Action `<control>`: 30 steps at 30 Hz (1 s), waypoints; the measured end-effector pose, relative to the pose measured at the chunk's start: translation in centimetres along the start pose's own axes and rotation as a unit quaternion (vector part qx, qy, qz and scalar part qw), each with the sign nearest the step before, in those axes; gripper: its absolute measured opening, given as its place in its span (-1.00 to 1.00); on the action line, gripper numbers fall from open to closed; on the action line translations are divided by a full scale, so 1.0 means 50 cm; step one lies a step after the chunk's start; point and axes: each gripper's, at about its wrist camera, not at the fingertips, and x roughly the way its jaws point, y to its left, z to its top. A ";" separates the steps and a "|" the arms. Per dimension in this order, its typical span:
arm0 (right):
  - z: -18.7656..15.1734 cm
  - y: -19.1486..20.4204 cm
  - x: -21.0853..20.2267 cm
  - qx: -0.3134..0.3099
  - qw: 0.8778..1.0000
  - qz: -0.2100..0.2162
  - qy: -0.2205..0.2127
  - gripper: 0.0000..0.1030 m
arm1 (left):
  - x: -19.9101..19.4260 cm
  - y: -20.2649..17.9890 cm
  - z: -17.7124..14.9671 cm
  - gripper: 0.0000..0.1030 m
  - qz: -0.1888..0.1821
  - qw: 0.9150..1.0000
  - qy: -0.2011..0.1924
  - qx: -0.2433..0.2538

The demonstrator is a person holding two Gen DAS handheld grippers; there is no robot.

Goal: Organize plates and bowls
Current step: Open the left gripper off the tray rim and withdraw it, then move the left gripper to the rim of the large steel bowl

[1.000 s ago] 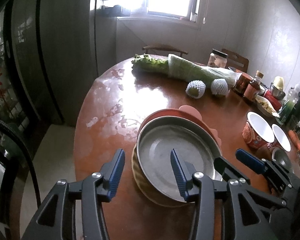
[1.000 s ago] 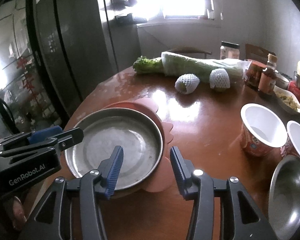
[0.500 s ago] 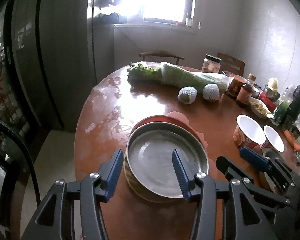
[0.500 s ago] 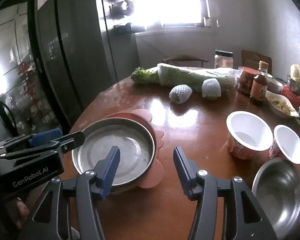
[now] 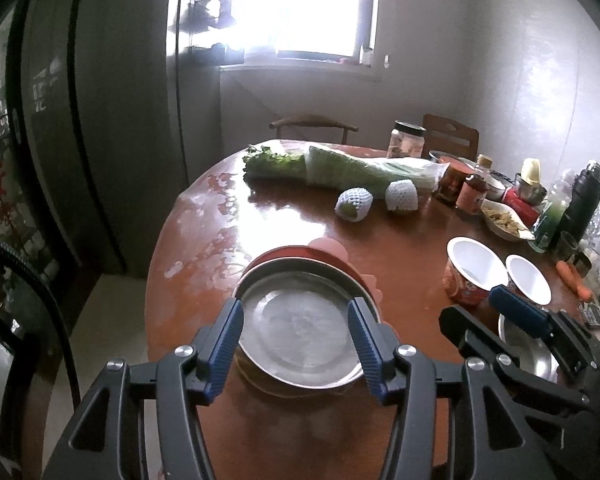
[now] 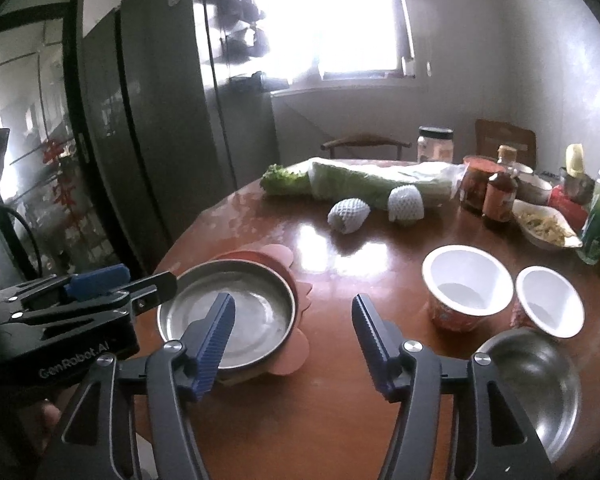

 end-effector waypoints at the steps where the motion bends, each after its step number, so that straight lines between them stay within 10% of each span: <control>1: 0.001 -0.003 -0.007 0.000 1.000 -0.001 -0.003 0.23 | -0.003 -0.003 -0.001 0.05 -0.001 1.000 -0.001 0.001; 30: -0.004 -0.149 -0.194 0.030 0.994 -0.073 -0.081 0.34 | -0.067 -0.178 0.009 0.16 -0.062 0.996 -0.021 0.055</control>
